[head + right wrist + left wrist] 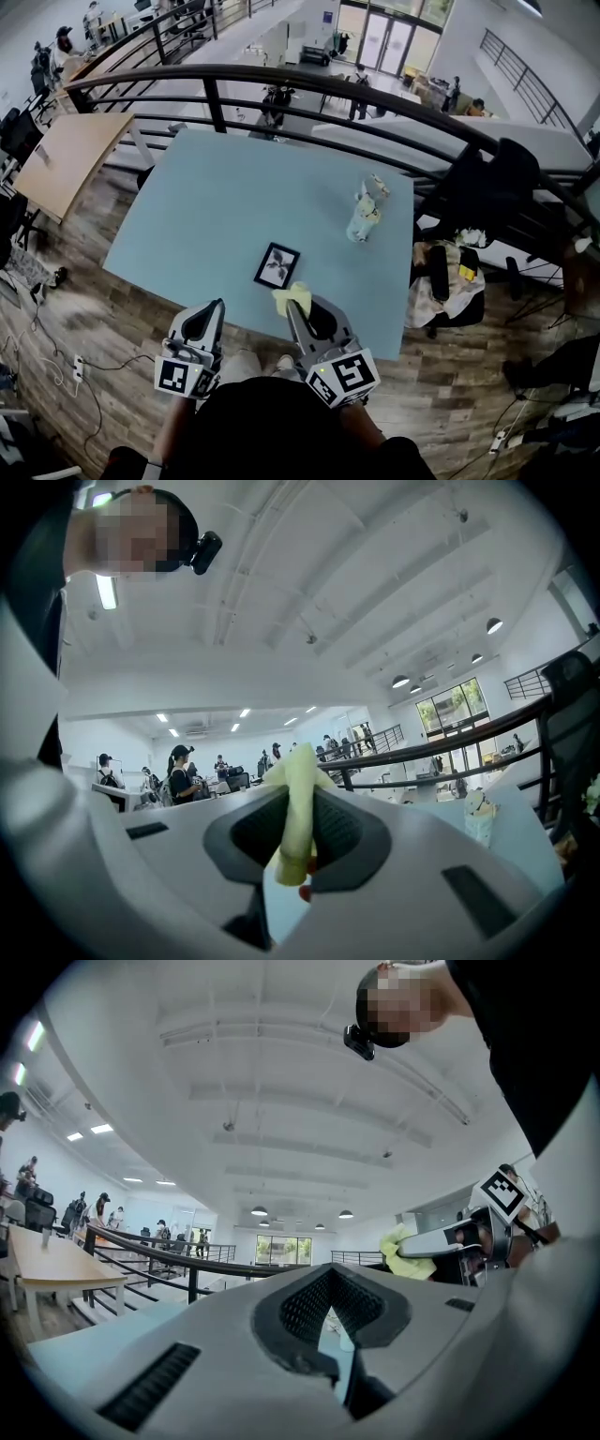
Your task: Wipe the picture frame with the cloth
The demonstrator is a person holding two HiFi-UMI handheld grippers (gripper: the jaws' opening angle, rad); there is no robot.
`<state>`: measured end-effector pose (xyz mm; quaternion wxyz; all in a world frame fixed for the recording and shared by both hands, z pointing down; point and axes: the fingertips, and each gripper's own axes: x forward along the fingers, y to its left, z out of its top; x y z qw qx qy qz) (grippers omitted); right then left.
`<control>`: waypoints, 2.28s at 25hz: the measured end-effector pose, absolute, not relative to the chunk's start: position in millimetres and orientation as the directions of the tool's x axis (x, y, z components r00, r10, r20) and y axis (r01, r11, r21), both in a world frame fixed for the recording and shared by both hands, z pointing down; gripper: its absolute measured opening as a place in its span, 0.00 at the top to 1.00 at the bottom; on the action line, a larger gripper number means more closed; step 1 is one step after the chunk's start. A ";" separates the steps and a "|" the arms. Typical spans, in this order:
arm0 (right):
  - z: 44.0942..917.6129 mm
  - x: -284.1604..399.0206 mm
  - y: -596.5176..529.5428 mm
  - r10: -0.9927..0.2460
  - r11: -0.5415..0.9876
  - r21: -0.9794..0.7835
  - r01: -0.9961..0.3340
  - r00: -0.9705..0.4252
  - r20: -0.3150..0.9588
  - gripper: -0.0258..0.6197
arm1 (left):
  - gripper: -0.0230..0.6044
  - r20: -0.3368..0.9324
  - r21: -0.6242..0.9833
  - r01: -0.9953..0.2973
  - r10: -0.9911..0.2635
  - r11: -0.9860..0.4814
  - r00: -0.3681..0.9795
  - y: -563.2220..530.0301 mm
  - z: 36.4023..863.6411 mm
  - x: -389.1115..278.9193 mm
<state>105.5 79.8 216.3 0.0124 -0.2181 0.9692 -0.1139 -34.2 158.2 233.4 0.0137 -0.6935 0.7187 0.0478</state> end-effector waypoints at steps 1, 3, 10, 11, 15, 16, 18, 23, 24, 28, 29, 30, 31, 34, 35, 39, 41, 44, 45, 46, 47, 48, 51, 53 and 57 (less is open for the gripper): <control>217.3 105.1 75.7 -0.428 0.877 -0.230 -0.423 -0.903 0.028 0.87 | 0.97 -0.087 0.050 -0.998 -0.996 0.032 -0.036 153.7 232.7 -36.4; 218.8 104.0 67.6 -0.437 0.870 -0.237 -0.433 -0.899 0.037 0.87 | 0.97 -0.086 0.050 -0.998 -0.996 0.024 -0.029 144.7 232.7 -40.2; 228.6 94.9 48.4 -0.488 0.832 -0.263 -0.489 -0.870 0.076 0.87 | 0.97 -0.039 0.063 -0.997 -0.999 -0.040 0.037 116.9 243.5 -56.8; 229.2 93.0 45.0 -0.497 0.826 -0.263 -0.498 -0.864 0.079 0.87 | 0.97 -0.033 0.065 -0.997 -0.998 -0.049 0.047 111.7 245.4 -60.3; 235.8 85.3 26.7 -0.535 0.797 -0.273 -0.539 -0.839 0.097 0.87 | 0.97 -0.019 0.079 -0.993 -0.996 -0.085 0.084 85.3 251.4 -77.2; 237.4 82.4 22.5 -0.544 0.790 -0.273 -0.549 -0.833 0.100 0.87 | 0.97 -0.022 0.085 -0.992 -0.995 -0.096 0.094 79.1 251.0 -82.1; 238.0 77.3 14.4 -0.569 0.773 -0.273 -0.573 -0.816 0.102 0.87 | 0.97 -0.047 0.097 -0.987 -0.991 -0.131 0.127 65.8 244.7 -90.9; 234.2 68.2 -0.2 -0.643 0.712 -0.272 -0.647 -0.757 0.118 0.87 | 0.97 -0.021 0.060 -0.977 -0.979 -0.204 0.203 38.3 249.7 -115.9; 234.8 65.5 -2.4 -0.653 0.702 -0.273 -0.658 -0.748 0.122 0.87 | 0.97 -0.022 0.055 -0.974 -0.975 -0.220 0.220 33.6 250.7 -119.1; 239.6 56.8 -9.5 -0.695 0.659 -0.267 -0.703 -0.705 0.141 0.87 | 0.97 -0.018 0.066 -0.958 -0.960 -0.279 0.278 13.9 258.7 -126.4; 240.8 53.4 -11.3 -0.703 0.650 -0.267 -0.711 -0.697 0.144 0.87 | 0.97 -0.016 0.071 -0.954 -0.957 -0.291 0.291 9.1 260.8 -128.2; 242.3 49.1 -13.1 -0.709 0.643 -0.267 -0.718 -0.690 0.147 0.87 | 0.97 -0.014 0.072 -0.949 -0.952 -0.306 0.305 4.2 262.6 -130.2; 243.9 44.5 -14.8 -0.715 0.636 -0.266 -0.724 -0.683 0.151 0.87 | 0.97 -0.014 0.076 -0.944 -0.947 -0.322 0.322 -0.7 264.3 -132.3; 252.3 33.3 -19.7 -0.739 0.606 -0.264 -0.751 -0.654 0.164 0.87 | 0.97 -0.024 0.109 -0.922 -0.928 -0.372 0.372 -15.0 271.6 -135.9; 255.4 31.3 -21.8 -0.747 0.594 -0.263 -0.760 -0.643 0.170 0.87 | 0.97 -0.023 0.117 -0.915 -0.922 -0.386 0.386 -19.1 275.9 -136.4; 273.7 26.9 -28.4 -0.769 0.552 -0.270 -0.789 -0.607 0.202 0.87 | 0.97 0.030 0.113 -0.899 -0.903 -0.422 0.428 -30.2 301.6 -137.1; 281.9 26.1 -32.1 -0.775 0.537 -0.270 -0.799 -0.594 0.215 0.87 | 0.97 0.046 0.115 -0.891 -0.894 -0.439 0.446 -36.0 312.1 -134.6; 293.4 19.5 -37.0 -0.778 0.522 -0.264 -0.811 -0.580 0.242 0.87 | 0.97 0.072 0.118 -0.877 -0.877 -0.465 0.475 -43.5 324.9 -133.6; 297.6 16.3 -38.8 -0.776 0.521 -0.258 -0.813 -0.578 0.253 0.87 | 0.97 0.081 0.124 -0.874 -0.873 -0.469 0.480 -46.1 329.3 -134.5; 302.8 13.5 -41.1 -0.772 0.522 -0.253 -0.815 -0.577 0.265 0.87 | 0.97 0.088 0.129 -0.873 -0.871 -0.471 0.483 -49.3 333.9 -135.2; 309.0 11.1 -43.6 -0.768 0.522 -0.253 -0.815 -0.578 0.278 0.87 | 0.97 0.094 0.136 -0.872 -0.870 -0.470 0.484 -53.1 338.6 -135.5; 316.1 9.0 -45.8 -0.761 0.523 -0.256 -0.813 -0.580 0.290 0.87 | 0.97 0.099 0.143 -0.872 -0.870 -0.468 0.483 -56.9 343.3 -135.5; 338.3 4.2 -49.9 -0.733 0.528 -0.283 -0.801 -0.597 0.324 0.87 | 0.97 0.117 0.160 -0.876 -0.873 -0.454 0.474 -65.6 356.2 -135.1; 350.7 2.4 -53.9 -0.714 0.532 -0.304 -0.790 -0.612 0.341 0.87 | 0.97 0.133 0.162 -0.881 -0.875 -0.444 0.466 -71.3 363.8 -134.5; 377.2 -1.9 -66.2 -0.675 0.534 -0.352 -0.769 -0.638 0.370 0.87 | 0.97 0.154 0.169 -0.893 -0.884 -0.416 0.441 -83.4 375.6 -133.6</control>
